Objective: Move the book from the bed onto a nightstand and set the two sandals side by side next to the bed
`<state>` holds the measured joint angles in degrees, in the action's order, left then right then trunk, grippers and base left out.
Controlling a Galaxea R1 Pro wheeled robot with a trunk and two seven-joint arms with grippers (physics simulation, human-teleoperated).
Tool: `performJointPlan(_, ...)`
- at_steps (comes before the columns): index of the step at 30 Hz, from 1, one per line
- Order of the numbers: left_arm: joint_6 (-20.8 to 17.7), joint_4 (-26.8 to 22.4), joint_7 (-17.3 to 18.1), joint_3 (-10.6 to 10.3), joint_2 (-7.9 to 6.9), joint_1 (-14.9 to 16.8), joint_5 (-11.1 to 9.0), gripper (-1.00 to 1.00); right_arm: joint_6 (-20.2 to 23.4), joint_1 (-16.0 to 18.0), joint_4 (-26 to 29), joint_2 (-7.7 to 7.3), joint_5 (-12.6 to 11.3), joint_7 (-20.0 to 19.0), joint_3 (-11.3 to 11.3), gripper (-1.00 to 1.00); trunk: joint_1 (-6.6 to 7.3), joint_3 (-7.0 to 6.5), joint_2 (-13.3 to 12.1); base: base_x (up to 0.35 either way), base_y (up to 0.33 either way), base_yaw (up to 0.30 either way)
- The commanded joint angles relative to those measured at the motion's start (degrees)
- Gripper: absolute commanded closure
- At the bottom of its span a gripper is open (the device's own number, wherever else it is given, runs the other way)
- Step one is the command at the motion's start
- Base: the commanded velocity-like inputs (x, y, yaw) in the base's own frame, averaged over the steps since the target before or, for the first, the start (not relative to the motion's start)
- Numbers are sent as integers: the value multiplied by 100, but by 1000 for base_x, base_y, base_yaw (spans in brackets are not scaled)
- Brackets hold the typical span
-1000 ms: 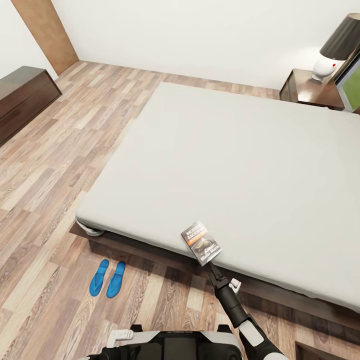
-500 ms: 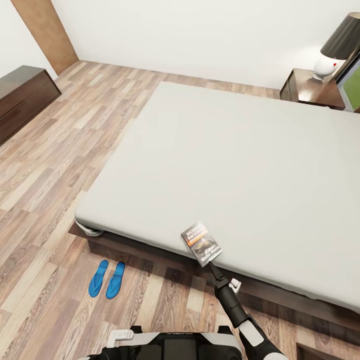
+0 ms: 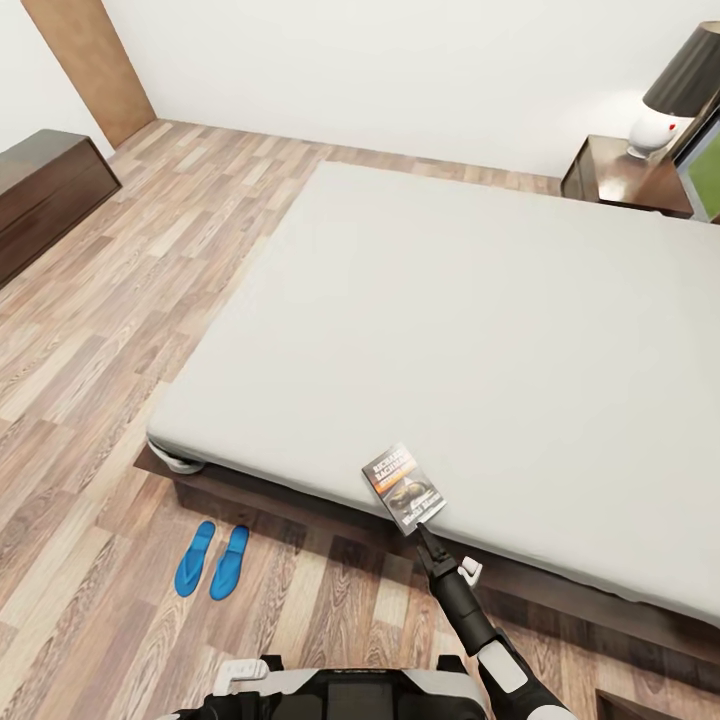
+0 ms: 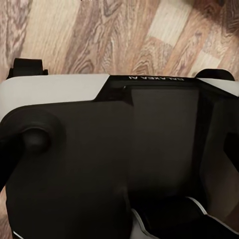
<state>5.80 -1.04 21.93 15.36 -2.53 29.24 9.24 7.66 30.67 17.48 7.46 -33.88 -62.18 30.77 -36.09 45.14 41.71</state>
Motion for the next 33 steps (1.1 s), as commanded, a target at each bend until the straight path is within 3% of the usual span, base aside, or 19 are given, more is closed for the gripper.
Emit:
performJointPlan(1,26,5,13,46,-2,2,61,-100,60,0,1,1,-49,-14,-1,-100,-24,22,46,0,0,0)
performJointPlan(33,26,7,13,46,-2,2,61,-100,60,0,1,1,-50,-14,-1,-100,-726,597,1329,0,0,0)
